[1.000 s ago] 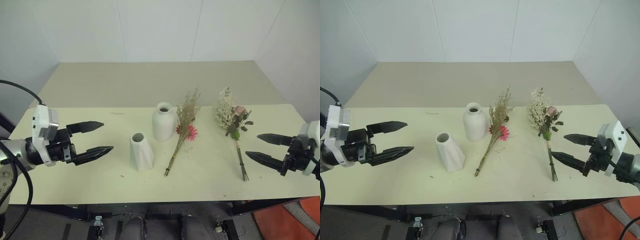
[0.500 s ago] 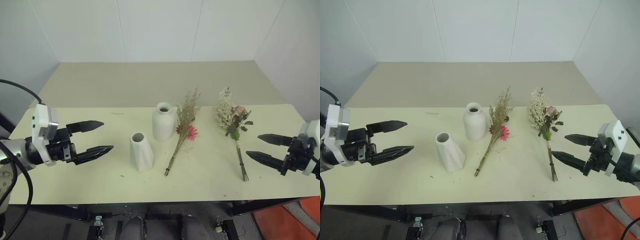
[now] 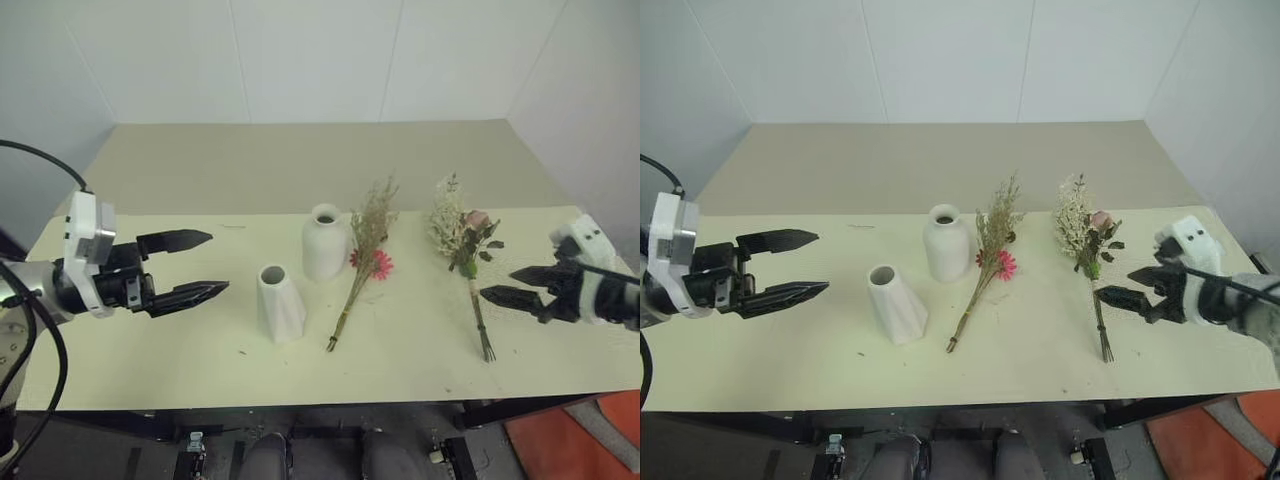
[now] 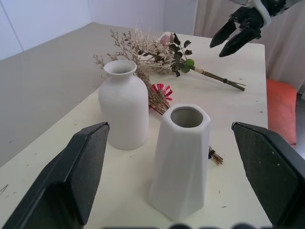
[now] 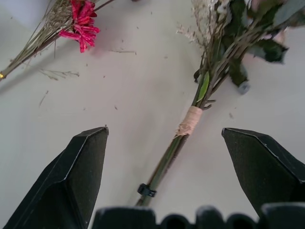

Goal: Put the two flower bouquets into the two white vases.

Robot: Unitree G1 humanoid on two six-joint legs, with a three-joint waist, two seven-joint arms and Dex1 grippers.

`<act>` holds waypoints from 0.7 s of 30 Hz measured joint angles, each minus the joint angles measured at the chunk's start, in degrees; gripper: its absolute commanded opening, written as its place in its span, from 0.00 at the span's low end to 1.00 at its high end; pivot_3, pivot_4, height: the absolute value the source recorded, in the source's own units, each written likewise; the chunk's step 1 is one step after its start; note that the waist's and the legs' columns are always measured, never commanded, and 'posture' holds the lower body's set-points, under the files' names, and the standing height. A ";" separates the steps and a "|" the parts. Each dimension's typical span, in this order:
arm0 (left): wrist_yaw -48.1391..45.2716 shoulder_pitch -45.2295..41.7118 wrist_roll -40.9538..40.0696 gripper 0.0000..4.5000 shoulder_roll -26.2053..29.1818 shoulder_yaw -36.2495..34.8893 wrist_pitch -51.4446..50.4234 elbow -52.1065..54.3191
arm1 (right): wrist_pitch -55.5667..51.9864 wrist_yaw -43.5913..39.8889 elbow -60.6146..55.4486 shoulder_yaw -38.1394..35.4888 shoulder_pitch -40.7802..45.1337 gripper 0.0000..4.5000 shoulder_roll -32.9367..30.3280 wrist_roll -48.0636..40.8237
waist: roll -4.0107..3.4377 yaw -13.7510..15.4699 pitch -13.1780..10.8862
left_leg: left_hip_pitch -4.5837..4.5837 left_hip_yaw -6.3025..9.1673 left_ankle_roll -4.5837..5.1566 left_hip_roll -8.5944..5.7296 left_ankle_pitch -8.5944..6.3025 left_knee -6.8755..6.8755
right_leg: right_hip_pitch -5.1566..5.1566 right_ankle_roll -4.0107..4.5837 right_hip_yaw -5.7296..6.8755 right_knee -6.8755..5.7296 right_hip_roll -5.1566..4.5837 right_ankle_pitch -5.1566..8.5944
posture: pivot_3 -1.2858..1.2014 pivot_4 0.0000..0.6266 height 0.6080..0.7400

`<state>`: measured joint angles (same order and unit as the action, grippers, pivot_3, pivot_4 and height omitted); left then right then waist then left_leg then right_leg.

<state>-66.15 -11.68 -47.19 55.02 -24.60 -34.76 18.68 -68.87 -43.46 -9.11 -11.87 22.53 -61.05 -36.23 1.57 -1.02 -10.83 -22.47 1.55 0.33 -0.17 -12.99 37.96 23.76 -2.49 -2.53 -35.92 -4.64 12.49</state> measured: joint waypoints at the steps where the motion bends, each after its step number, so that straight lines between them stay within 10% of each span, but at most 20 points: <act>1: -0.16 -0.43 0.05 1.00 0.04 0.28 0.06 -0.29 | -3.09 1.14 1.57 1.96 2.91 1.00 0.24 0.19 | 0.00 0.03 0.00 | -0.11 -0.01 0.00 0.00 0.00 0.00 | 0.16 0.10 -0.02 -0.02 0.05 -0.06 | 0.52 0.24 1.00; 13: -0.54 -1.28 0.75 1.00 0.05 1.06 0.99 -1.09 | -11.58 4.95 19.32 20.73 21.16 1.00 6.07 8.66 | 0.01 -0.11 0.01 | -0.48 -0.03 0.00 0.10 0.00 0.01 | 0.60 0.31 -0.02 -0.07 0.25 -0.21 | 0.52 0.24 1.00; 21: -0.31 -0.87 1.04 1.00 0.02 1.01 1.01 -0.88 | -7.51 4.61 32.40 26.61 28.59 0.50 11.16 15.45 | 0.01 -0.35 0.01 | -0.49 -0.03 0.00 0.10 0.00 0.01 | 0.60 0.33 -0.01 -0.09 0.25 -0.23 | 0.52 0.24 1.00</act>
<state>-66.46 -12.55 -46.15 55.04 -23.59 -33.75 17.80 -76.39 -38.85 23.29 14.74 51.11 -49.89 -20.79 1.57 -1.37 -10.82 -22.95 1.52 0.34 -0.08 -12.98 37.98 24.36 -2.17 -2.54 -36.01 -4.39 12.26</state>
